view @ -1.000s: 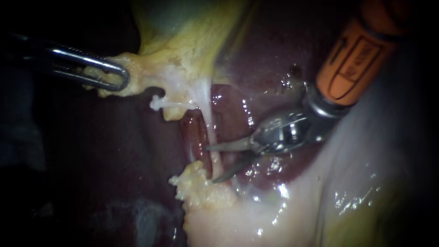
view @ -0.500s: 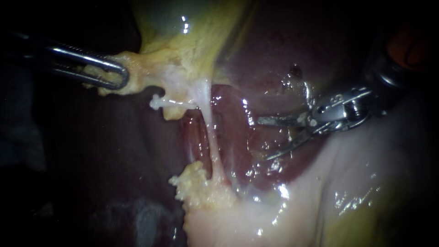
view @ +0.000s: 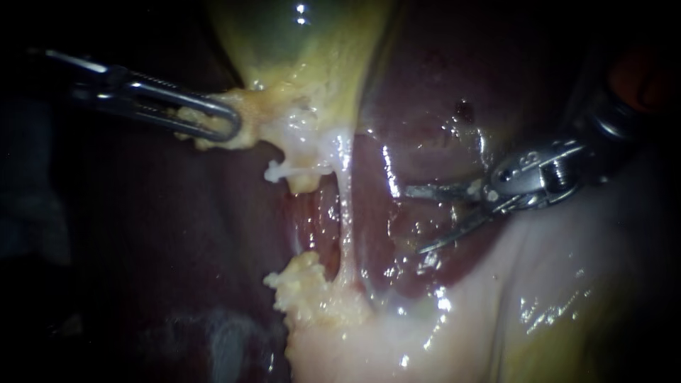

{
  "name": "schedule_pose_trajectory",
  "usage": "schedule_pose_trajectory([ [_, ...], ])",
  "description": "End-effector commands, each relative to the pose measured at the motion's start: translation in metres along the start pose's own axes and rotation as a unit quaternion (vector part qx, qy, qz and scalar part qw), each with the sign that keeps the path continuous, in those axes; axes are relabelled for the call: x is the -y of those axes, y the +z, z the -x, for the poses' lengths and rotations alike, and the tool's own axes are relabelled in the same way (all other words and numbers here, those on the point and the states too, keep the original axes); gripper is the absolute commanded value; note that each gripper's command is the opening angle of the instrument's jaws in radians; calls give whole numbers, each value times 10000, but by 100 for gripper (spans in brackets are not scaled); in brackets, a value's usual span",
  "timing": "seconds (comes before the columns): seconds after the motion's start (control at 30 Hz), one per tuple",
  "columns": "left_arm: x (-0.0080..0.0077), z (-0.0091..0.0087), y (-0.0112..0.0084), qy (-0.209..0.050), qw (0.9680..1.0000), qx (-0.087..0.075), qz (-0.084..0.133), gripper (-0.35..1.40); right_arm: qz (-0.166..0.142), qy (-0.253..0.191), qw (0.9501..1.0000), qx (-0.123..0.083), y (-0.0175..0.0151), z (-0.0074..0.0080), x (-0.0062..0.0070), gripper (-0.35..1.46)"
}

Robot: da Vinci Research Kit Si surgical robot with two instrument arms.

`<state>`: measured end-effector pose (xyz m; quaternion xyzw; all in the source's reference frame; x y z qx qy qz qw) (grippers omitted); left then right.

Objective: Go back from the cut left tube

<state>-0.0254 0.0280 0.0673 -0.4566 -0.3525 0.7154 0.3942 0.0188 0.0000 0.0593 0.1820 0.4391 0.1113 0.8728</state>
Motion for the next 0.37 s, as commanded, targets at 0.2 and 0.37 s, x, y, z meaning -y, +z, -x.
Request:
schedule_pose_trajectory([
  [0.2, -1, -1, -1, -4, 10000, 32, 0, -35, 145, 93, 9998, 41, 0, -1, 2, 141],
  [0.37, -1, -1, -2, -4, 10000, 35, 4, -35, 247, 183, 9995, 74, 0, -1, 2, 143],
])
